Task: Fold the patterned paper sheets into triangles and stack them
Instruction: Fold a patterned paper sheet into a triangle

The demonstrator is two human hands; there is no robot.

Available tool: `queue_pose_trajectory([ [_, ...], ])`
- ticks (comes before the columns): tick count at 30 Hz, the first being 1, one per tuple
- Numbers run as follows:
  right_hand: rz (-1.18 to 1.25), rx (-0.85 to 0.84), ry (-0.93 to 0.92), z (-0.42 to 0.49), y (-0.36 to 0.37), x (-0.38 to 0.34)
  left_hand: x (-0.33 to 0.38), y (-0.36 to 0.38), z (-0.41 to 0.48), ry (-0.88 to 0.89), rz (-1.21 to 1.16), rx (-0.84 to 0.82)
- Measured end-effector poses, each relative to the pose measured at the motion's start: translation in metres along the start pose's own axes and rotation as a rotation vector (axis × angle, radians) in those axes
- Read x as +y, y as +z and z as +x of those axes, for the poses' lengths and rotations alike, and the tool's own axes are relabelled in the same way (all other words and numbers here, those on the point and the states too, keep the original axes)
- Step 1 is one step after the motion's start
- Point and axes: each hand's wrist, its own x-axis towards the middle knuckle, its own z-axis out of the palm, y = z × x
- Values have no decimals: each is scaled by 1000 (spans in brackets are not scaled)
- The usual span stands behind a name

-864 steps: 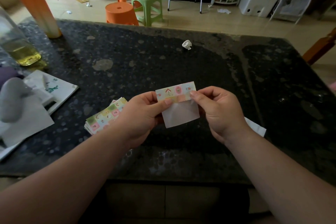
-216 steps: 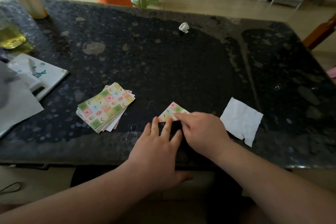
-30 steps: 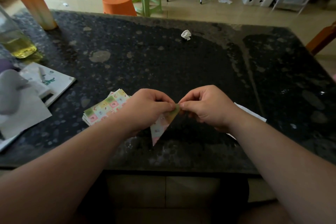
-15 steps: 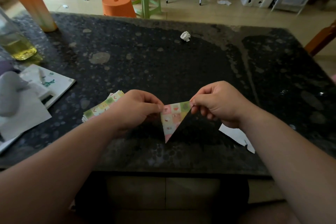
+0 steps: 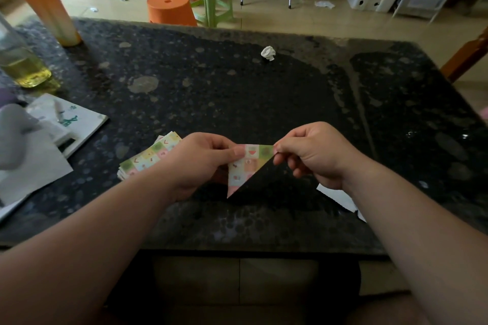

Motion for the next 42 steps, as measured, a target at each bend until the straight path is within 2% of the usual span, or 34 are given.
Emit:
queue_pose_trajectory([
  [2,-18,12,1,1,-3,0,1,-3,1,-29,-8,23],
  [7,29,173,-2,8,-25,5,0,-13,4,-113,-179,91],
  [10,21,90,-32,5,-16,9,0,-7,5,-170,-285,35],
  [12,-96,18,-181,4,-5,14,0,-1,5,-239,-289,-21],
  [15,-490,17,-547,10,0,22,-2,5,7,-346,-350,-3],
  [17,-516,43,-648,13,2,25,-3,4,9,-350,-396,12],
  [18,-501,63,-632,14,3,24,-3,3,10,-344,-423,5],
  [21,-449,71,-429,13,1,18,-2,1,13,-347,-567,3],
  [25,-307,-37,-240,12,-2,11,-1,-1,12,-321,-662,-14],
  [30,-290,-36,-274,14,-1,11,0,-3,10,-250,-725,-13],
  [33,-135,-19,-298,14,3,13,3,-2,10,-215,-778,28],
  [37,117,37,-215,13,3,12,4,3,17,-161,-608,91],
  [42,96,64,-10,24,5,4,8,11,28,1,-461,162],
])
